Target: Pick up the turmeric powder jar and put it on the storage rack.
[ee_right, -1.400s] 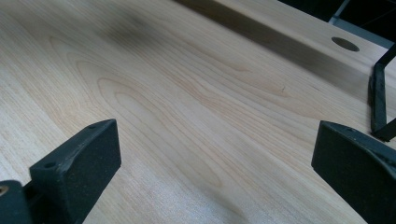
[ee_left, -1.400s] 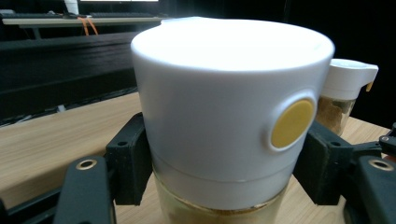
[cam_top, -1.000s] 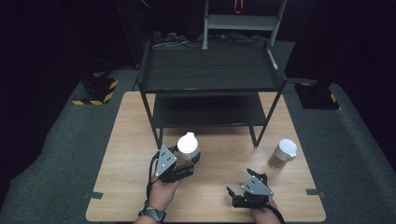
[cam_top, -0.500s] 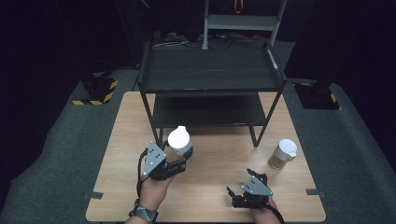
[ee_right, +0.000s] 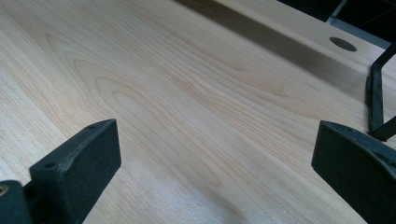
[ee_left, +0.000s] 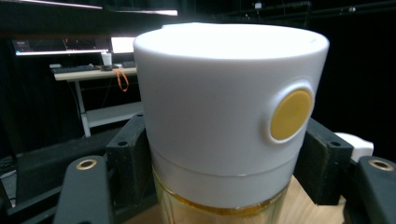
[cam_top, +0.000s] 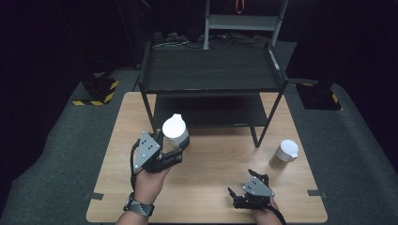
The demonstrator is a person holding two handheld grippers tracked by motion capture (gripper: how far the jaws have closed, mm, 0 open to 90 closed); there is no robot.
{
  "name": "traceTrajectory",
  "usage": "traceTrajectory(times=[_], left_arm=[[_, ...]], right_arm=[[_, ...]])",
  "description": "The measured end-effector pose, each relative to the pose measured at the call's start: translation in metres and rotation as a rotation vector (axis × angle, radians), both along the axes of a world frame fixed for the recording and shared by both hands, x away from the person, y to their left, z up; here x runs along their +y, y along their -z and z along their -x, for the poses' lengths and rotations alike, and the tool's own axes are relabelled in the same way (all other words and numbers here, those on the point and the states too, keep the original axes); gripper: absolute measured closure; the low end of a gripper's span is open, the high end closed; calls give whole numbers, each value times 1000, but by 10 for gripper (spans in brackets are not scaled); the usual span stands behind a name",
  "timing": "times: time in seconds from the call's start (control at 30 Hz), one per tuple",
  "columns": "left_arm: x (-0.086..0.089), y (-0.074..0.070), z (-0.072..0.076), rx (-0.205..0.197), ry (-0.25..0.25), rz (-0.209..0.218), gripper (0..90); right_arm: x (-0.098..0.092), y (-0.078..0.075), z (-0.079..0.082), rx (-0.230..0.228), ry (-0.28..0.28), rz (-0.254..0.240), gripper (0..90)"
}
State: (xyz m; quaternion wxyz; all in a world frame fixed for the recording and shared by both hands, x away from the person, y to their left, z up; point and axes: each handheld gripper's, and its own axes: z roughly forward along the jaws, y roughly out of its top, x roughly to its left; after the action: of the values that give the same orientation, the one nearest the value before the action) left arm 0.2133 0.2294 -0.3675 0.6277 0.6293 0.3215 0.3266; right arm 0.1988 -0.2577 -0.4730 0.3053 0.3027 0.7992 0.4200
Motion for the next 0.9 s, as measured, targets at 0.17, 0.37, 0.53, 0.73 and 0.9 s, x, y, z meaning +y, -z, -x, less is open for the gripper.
traceTrajectory(times=[0.17, 0.37, 0.53, 0.73, 0.9], left_arm=[[1, -14, -4, -15, -6, 1, 305], [2, -32, -8, -43, -8, 7, 305], [2, -44, -11, -60, -14, 6, 305], [2, -60, -15, -82, -22, 7, 305], [2, -74, -20, -97, -30, 5, 305]], right_arm=[[0, 0, 0, 1, 1, -2, 6], [-1, 0, 0, 1, 0, -3, 6], [-1, 0, 0, 1, 0, -7, 6], [-2, 0, -1, 1, -1, -9, 6], [-2, 0, -1, 2, -1, -10, 6]])
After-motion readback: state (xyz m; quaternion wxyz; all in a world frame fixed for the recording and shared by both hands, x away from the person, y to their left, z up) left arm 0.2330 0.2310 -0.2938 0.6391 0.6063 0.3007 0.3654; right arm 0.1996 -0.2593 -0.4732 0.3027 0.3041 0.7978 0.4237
